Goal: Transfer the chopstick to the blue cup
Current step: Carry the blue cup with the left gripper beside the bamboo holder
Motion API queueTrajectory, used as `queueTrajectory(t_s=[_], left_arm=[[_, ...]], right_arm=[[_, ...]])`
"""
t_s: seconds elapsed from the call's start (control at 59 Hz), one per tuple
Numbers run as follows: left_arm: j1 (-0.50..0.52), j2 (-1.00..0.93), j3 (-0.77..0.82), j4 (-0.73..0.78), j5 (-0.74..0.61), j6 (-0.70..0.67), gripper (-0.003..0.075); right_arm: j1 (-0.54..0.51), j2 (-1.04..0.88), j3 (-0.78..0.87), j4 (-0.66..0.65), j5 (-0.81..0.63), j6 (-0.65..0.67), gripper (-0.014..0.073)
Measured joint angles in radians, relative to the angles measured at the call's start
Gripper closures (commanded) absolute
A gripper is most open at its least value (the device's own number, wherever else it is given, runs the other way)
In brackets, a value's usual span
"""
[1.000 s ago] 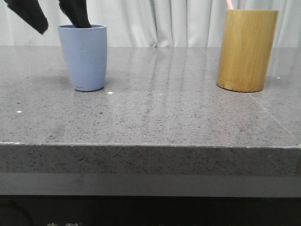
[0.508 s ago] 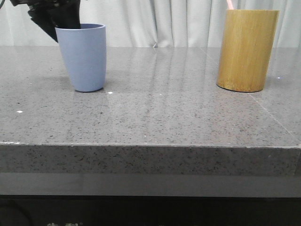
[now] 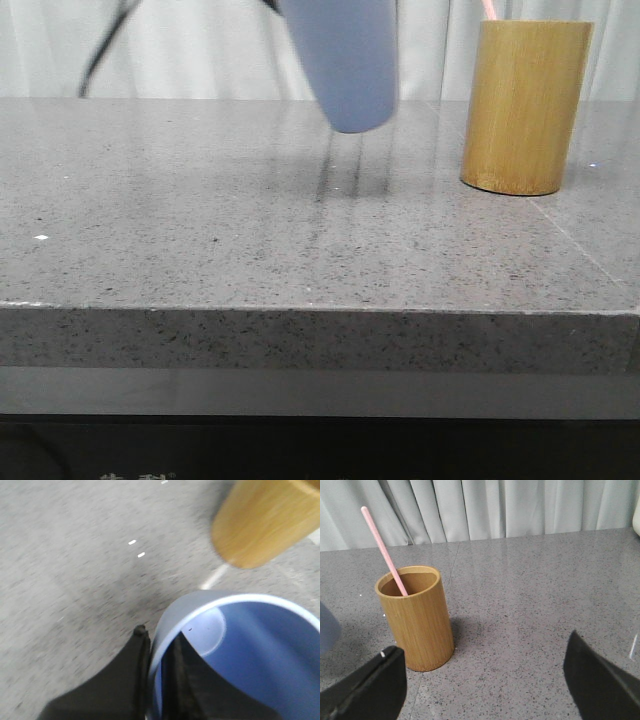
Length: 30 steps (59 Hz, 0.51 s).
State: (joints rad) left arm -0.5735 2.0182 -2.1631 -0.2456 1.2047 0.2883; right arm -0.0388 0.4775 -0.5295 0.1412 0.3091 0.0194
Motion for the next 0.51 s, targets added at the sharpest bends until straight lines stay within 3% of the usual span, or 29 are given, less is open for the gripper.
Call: queueTrajectory(t_s=[0.254,0.508], left_arm=[[-0.039,0.171,-0.195,0.05,0.05,-0.058,0.072],[-0.039,0.189,-0.209,0.059,0.056,-0.069,0.0453]], right_arm=[[0.0,0.0,0.0,0.0,0.0,0.0,-0.005],[0.0,0.0,0.0,0.0,0.0,0.0,-0.005]])
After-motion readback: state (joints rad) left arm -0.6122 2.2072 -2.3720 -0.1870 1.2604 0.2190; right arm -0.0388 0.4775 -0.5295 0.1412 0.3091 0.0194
